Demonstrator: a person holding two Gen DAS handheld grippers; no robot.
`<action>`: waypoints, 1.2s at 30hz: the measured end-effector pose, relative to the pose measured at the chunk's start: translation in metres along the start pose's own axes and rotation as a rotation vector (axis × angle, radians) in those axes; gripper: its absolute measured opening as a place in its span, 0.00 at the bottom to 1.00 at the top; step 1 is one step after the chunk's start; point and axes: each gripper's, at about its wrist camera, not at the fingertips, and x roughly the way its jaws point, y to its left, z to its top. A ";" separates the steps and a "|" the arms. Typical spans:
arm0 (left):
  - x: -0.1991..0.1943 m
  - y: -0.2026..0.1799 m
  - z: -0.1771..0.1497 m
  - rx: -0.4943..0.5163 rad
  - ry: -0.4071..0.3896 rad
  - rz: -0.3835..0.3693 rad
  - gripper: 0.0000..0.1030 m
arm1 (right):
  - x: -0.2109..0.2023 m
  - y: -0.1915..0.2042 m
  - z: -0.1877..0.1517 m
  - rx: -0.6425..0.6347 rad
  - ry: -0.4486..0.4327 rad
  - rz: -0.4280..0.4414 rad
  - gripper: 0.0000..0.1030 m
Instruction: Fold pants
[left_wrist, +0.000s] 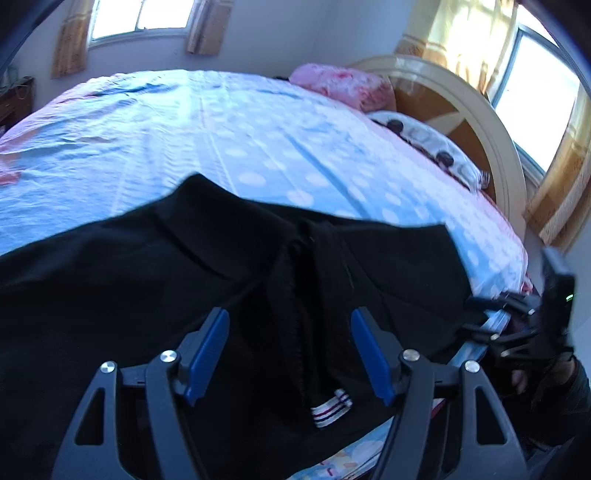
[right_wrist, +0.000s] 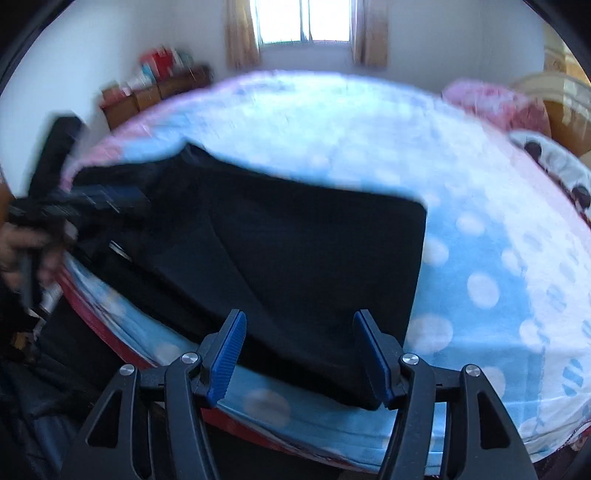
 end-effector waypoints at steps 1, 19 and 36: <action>-0.003 -0.001 0.001 0.002 -0.011 0.001 0.73 | 0.003 0.000 0.000 0.000 0.007 0.001 0.60; 0.055 -0.040 0.010 0.163 0.052 0.062 0.84 | 0.036 -0.039 0.073 0.153 -0.026 0.027 0.61; 0.052 -0.035 0.005 0.150 0.052 0.114 0.92 | 0.004 -0.004 -0.002 0.092 -0.006 0.000 0.73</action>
